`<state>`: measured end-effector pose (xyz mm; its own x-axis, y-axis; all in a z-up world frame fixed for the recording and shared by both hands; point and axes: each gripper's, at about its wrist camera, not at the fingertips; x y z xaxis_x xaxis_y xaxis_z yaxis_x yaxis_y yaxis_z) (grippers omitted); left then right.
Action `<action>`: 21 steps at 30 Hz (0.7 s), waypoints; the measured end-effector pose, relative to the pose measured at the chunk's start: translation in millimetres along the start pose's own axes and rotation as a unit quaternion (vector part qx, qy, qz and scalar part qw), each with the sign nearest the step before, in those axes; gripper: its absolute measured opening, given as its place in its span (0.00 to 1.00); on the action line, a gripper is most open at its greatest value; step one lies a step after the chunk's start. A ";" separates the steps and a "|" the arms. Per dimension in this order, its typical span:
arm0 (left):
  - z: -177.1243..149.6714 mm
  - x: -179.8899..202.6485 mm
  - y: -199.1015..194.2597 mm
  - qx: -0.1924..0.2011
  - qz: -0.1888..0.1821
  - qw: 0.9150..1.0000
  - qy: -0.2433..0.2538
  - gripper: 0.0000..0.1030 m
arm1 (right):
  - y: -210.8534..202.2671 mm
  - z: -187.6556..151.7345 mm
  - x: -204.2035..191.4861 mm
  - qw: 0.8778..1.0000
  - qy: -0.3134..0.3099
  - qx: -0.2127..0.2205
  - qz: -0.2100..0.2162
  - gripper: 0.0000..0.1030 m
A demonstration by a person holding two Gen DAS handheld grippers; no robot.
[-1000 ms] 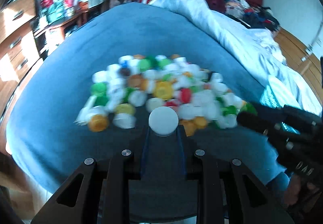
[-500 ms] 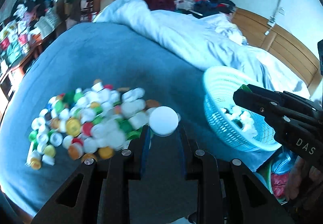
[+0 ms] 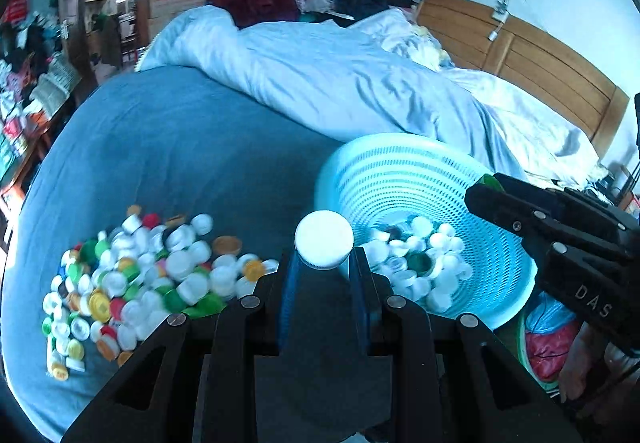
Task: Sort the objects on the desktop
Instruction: 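Carry the white cap and the green cap over the blue basket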
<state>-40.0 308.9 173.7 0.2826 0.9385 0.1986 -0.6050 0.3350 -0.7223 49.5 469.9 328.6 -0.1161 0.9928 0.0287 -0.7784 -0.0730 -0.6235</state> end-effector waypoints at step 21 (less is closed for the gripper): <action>57.5 100.6 86.5 -0.050 -0.031 0.997 0.053 0.21 | 31.7 -14.4 108.7 0.995 0.068 -0.053 -0.045 0.31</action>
<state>-106.7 437.2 169.3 0.3974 0.9005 0.1765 -0.5091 0.3764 -0.7740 21.1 576.8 300.7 0.0411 0.9991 -0.0132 -0.7113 0.0200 -0.7026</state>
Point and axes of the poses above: each gripper's, at about its wrist camera, not at the fingertips, and y roughly the way its jaws point, x to its right, z to its top, and after that the axes turned 7 degrees about -y, right-handed
